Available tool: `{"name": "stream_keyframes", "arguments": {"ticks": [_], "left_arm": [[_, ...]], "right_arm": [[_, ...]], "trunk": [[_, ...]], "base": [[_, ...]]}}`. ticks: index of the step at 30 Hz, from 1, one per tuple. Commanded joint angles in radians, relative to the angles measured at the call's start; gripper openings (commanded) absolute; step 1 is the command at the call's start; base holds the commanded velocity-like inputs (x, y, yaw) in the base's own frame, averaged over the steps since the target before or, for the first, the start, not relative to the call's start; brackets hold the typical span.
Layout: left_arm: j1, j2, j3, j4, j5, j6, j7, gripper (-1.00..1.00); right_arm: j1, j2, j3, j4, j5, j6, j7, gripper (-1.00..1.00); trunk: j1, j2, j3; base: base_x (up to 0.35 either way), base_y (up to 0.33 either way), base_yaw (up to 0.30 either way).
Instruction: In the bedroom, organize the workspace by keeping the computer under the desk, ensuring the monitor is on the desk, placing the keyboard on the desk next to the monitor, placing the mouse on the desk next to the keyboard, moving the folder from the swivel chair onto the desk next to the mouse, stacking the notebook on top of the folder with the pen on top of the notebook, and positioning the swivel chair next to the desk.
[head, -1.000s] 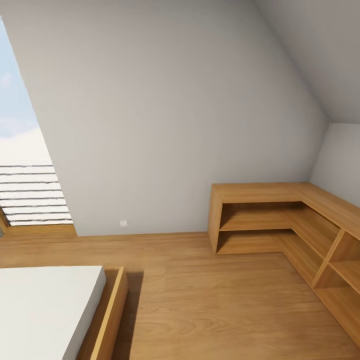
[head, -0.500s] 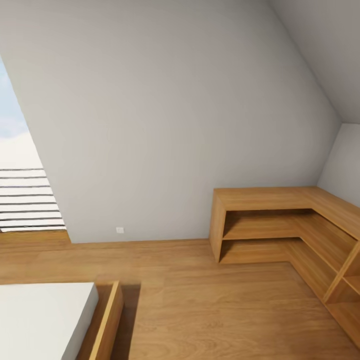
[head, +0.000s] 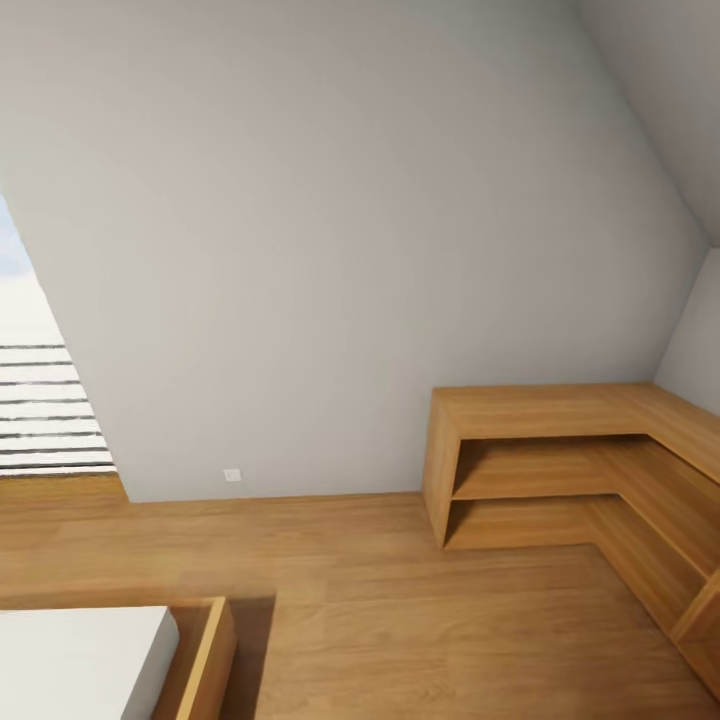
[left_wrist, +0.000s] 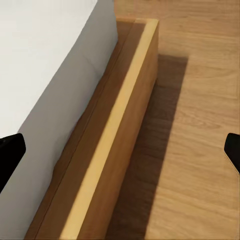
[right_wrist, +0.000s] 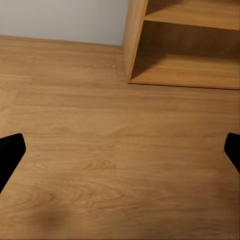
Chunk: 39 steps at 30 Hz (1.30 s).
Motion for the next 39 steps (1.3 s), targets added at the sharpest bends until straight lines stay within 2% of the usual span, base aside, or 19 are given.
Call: {"name": "stream_keyframes", "arguments": {"ticks": [1,9,21,39], "left_arm": [[-0.001,0.0,-0.008,0.0,0.0,-0.001,0.01,1.0],[-0.001,0.0,-0.008,0.0,0.0,-0.002,0.01,1.0],[-0.001,0.0,-0.006,0.0,0.0,-0.003,0.01,1.0],[-0.001,0.0,-0.003,-0.001,0.003,-0.003,0.011,1.0]], "right_arm": [[-0.001,0.0,-0.008,0.002,0.011,-0.003,-0.005,1.0],[-0.001,0.0,-0.008,0.002,0.011,-0.003,-0.004,1.0],[-0.001,0.0,-0.008,0.002,0.011,-0.003,-0.005,1.0],[-0.001,0.0,-0.008,0.002,0.011,-0.003,-0.005,1.0]], "trunk": [[0.001,-0.001,-0.001],[0.001,-0.001,-0.001],[0.001,-0.001,-0.001],[0.001,-0.001,-0.001]], "base": [[0.325,0.0,0.0],[0.323,-0.022,0.0],[0.244,-0.227,0.0],[0.012,-0.031,0.0]]}}
